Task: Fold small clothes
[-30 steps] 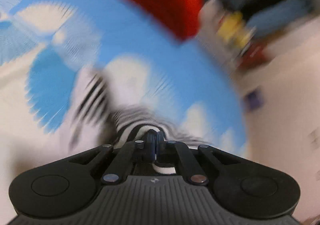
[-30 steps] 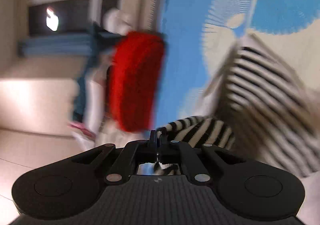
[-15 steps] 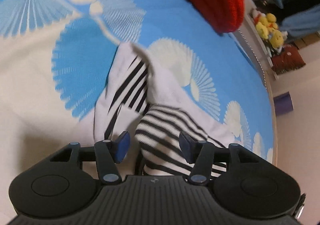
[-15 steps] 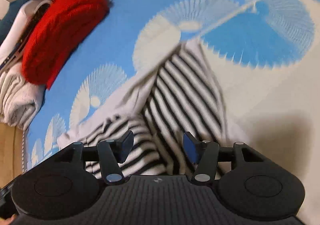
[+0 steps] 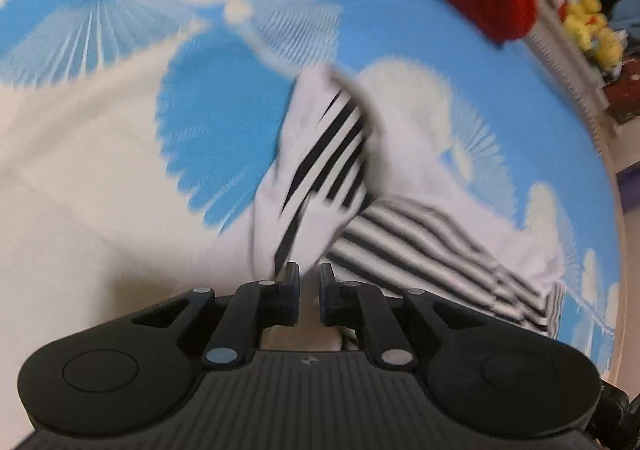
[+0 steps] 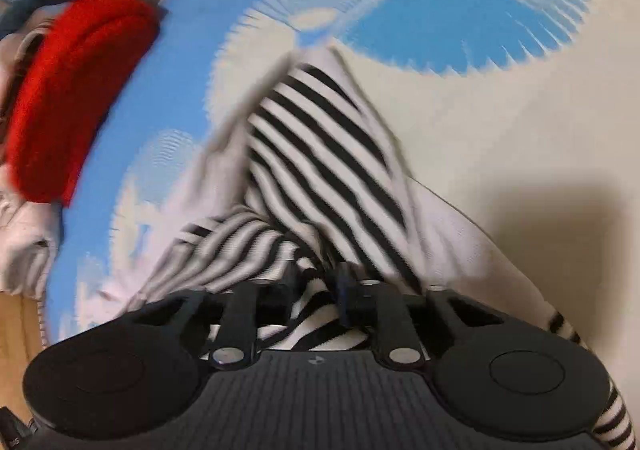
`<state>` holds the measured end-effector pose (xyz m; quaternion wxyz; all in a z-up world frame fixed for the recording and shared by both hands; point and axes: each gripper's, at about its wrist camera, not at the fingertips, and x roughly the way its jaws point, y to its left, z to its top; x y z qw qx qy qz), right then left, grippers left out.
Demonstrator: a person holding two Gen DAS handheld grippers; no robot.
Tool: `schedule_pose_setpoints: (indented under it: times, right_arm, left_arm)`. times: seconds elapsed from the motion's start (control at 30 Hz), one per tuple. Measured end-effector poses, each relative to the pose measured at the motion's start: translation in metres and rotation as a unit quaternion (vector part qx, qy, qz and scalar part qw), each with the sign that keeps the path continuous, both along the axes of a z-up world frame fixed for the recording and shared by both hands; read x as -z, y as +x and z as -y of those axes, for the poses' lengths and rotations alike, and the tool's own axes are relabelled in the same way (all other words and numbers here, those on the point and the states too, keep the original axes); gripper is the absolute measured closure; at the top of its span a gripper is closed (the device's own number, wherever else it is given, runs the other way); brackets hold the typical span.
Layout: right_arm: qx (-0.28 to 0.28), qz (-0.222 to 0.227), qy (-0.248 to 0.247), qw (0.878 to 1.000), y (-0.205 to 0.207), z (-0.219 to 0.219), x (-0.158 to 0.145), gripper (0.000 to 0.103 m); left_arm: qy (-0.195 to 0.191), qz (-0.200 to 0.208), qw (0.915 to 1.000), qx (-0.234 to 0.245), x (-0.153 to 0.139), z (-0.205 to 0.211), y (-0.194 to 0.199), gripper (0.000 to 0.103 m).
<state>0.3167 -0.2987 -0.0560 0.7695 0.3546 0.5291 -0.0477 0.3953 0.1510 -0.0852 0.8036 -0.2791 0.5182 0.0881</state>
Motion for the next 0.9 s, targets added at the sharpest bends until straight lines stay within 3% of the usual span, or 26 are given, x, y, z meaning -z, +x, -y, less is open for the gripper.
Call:
schedule_pose_setpoints:
  times: [0.13, 0.2, 0.27, 0.33, 0.37, 0.4, 0.47, 0.53, 0.6, 0.67, 0.77, 0.8, 0.83, 0.9]
  right_arm:
    - [-0.043, 0.092, -0.114, 0.988, 0.004, -0.021, -0.044, 0.059]
    - [-0.051, 0.139, -0.119, 0.982, 0.003, -0.029, -0.059, 0.057]
    - [-0.072, 0.165, -0.092, 0.979, 0.003, -0.031, -0.062, 0.057]
    - [-0.092, 0.153, -0.037, 0.983, 0.004, -0.033, -0.054, 0.054]
    - [-0.095, 0.122, -0.001, 0.988, 0.008, -0.031, -0.042, 0.048]
    - [-0.101, 0.073, 0.013, 0.992, 0.013, -0.031, -0.027, 0.047]
    - [-0.105, -0.001, -0.036, 0.994, 0.012, -0.031, -0.009, 0.051]
    - [-0.102, 0.005, -0.057, 0.993, 0.012, -0.031, -0.01, 0.055]
    - [-0.103, 0.037, -0.047, 0.993, 0.011, -0.032, -0.023, 0.052]
    - [-0.114, 0.074, -0.039, 0.99, 0.008, -0.032, -0.037, 0.053]
    - [-0.133, 0.08, -0.02, 0.988, 0.01, -0.035, -0.039, 0.052]
    - [-0.138, 0.06, -0.02, 0.988, 0.012, -0.035, -0.032, 0.052]
    - [-0.136, 0.028, -0.036, 0.99, 0.007, -0.036, -0.025, 0.052]
    - [-0.124, -0.016, -0.078, 0.989, 0.002, -0.03, -0.012, 0.053]
  left_arm:
    - [0.009, 0.102, 0.9944, 0.028, -0.039, 0.01, -0.003, 0.089]
    - [-0.022, 0.109, 0.9923, 0.056, -0.035, 0.019, 0.0, 0.086]
    - [-0.066, 0.073, 0.9933, 0.061, -0.012, 0.024, 0.004, 0.083]
    - [-0.069, -0.006, 0.9963, 0.052, 0.021, 0.023, 0.008, 0.084]
    - [-0.051, -0.041, 0.9969, 0.043, 0.034, 0.022, 0.009, 0.084]
    - [-0.046, -0.042, 0.9974, 0.036, 0.037, 0.021, 0.007, 0.087]
    - [-0.038, -0.028, 0.9978, 0.046, 0.026, 0.027, 0.009, 0.084]
    - [-0.024, 0.015, 0.9968, 0.074, 0.007, 0.04, 0.006, 0.068]
    - [-0.037, 0.049, 0.9927, 0.104, -0.004, 0.055, 0.002, 0.066]
    - [-0.064, 0.052, 0.9876, 0.134, 0.0, 0.07, -0.002, 0.064]
    - [-0.051, -0.004, 0.987, 0.152, 0.021, 0.086, -0.005, 0.06]
    - [-0.028, -0.047, 0.9871, 0.15, 0.032, 0.087, -0.003, 0.061]
    - [-0.014, -0.061, 0.9882, 0.14, 0.035, 0.083, -0.006, 0.075]
    - [-0.02, -0.059, 0.992, 0.11, 0.026, 0.075, -0.005, 0.076]
